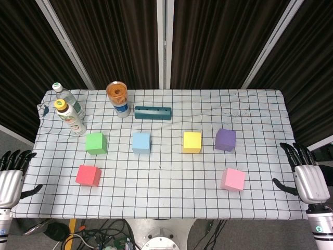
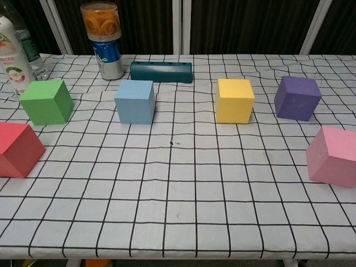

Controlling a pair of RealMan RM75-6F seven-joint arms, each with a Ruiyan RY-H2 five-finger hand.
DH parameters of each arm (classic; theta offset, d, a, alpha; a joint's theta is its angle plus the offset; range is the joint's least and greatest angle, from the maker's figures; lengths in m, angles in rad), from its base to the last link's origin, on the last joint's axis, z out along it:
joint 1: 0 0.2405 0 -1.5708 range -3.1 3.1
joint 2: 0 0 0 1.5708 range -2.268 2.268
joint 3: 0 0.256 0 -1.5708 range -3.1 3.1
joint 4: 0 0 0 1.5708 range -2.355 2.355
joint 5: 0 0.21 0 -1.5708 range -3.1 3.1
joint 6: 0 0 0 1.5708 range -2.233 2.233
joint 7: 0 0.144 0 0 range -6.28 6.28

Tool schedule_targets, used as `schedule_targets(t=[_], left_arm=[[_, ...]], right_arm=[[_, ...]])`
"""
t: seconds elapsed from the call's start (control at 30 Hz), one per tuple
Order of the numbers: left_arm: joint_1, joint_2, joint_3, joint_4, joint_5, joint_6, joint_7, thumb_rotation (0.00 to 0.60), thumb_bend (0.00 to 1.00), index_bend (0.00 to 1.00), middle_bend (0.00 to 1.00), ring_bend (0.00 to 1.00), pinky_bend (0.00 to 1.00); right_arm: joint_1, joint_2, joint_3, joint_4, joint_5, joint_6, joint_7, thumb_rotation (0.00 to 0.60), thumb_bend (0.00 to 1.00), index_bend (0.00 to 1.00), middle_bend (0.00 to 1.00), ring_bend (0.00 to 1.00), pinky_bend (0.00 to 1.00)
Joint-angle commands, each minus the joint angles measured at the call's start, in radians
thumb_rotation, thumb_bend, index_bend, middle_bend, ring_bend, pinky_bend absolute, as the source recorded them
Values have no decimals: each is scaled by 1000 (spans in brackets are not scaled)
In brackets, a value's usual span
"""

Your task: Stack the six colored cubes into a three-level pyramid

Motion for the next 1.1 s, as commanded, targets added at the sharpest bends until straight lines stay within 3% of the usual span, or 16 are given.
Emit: schedule_targets(t=[0.03,0.27,0.43,0.6,0.87,1.1], left_arm=[[-4,7,5,-7,3,-10,-8,600,44,165,118,67,15],[-27,40,4,-38,58,-14,-9,600,42,165,118,67,16],[-88,88,-9,-55,97,-78,-3,600,41,165,118,67,18],[-133,104,-17,-71,115,-125,-23,600,41,165,118,67,20],[-231,112,-45,-80,113,-233,-60,600,41,166,123,67,26],[-234,88,-29,-91,136,-218,-54,600,41,166,123,67,26]], right_arm=[[2,2,1,0,-3,-1,1,600,106,0,89,0,0],[1,5,5,7,-19,18,15,600,106,0,77,0,0],[21,13,12,-1,-25,-4,5,600,105,0,77,0,0],[111,45,14,-45,-57,-138,0,600,106,0,77,0,0],[216,39,55,-74,-40,-250,-4,600,100,0,82,0,0],[464,-111,153,-37,71,-539,111,600,97,0,124,0,0]])
